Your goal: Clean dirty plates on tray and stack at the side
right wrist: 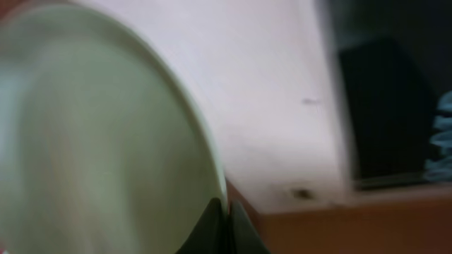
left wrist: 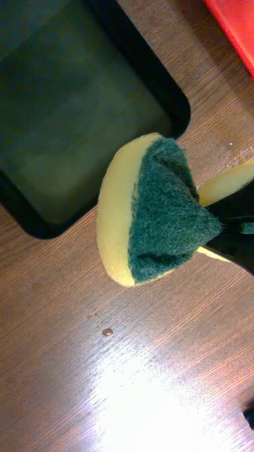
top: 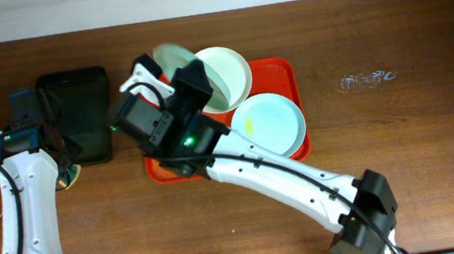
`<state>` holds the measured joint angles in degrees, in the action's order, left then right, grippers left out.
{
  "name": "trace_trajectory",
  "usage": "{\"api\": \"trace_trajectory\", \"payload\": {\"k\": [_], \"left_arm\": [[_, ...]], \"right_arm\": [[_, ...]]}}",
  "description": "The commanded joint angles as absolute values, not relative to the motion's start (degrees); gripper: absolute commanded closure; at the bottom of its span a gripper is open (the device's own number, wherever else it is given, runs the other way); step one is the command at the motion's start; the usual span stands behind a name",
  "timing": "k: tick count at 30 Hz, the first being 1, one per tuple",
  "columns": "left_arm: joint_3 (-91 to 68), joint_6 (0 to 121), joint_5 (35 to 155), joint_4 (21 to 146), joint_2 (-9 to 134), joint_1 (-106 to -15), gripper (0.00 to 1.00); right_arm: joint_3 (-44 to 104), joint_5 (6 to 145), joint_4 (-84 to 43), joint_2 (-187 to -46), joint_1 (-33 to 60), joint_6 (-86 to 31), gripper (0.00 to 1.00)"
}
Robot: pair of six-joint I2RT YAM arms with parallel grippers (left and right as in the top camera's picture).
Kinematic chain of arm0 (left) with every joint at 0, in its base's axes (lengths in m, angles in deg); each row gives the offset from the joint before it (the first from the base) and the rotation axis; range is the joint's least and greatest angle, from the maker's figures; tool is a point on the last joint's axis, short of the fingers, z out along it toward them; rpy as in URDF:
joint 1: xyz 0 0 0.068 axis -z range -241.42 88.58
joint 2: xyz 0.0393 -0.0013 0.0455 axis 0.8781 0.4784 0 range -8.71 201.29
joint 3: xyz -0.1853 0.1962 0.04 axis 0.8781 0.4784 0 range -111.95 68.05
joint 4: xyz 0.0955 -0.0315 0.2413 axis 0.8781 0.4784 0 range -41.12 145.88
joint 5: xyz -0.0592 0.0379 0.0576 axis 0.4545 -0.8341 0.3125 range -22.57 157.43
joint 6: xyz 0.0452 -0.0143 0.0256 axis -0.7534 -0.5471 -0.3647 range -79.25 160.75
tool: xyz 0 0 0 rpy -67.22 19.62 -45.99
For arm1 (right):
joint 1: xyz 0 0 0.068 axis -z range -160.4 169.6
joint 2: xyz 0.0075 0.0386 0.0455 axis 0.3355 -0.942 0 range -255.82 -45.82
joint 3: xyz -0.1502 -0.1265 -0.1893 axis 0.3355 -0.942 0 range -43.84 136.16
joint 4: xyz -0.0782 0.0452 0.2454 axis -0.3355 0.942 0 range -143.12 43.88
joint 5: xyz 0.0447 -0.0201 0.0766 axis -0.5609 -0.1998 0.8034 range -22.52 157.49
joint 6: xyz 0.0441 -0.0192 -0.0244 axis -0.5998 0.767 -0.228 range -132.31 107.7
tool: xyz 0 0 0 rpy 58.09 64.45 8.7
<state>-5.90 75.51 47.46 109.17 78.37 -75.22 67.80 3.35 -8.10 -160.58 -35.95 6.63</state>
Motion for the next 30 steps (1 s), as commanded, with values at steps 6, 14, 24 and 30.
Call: {"api": "trace_trajectory", "payload": {"k": [6,14,24,30], "left_arm": [[-6.8,76.1,47.1,109.6,77.4,-75.5,1.00],[-6.8,76.1,47.1,109.4,77.4,-75.5,1.00],[-6.8,76.1,49.9,109.2,77.4,-75.5,1.00],[-6.8,76.1,49.9,109.2,77.4,-75.5,1.00]], "right_arm": [[65.2,16.8,-9.3,-152.8,-28.5,-4.3,0.96],[60.3,78.4,-10.2,-155.8,8.0,-24.6,0.96],[42.7,86.7,-21.5,-160.8,42.9,-24.9,0.96],[36.1,84.6,-25.5,-160.7,42.8,-24.8,0.52]]}}
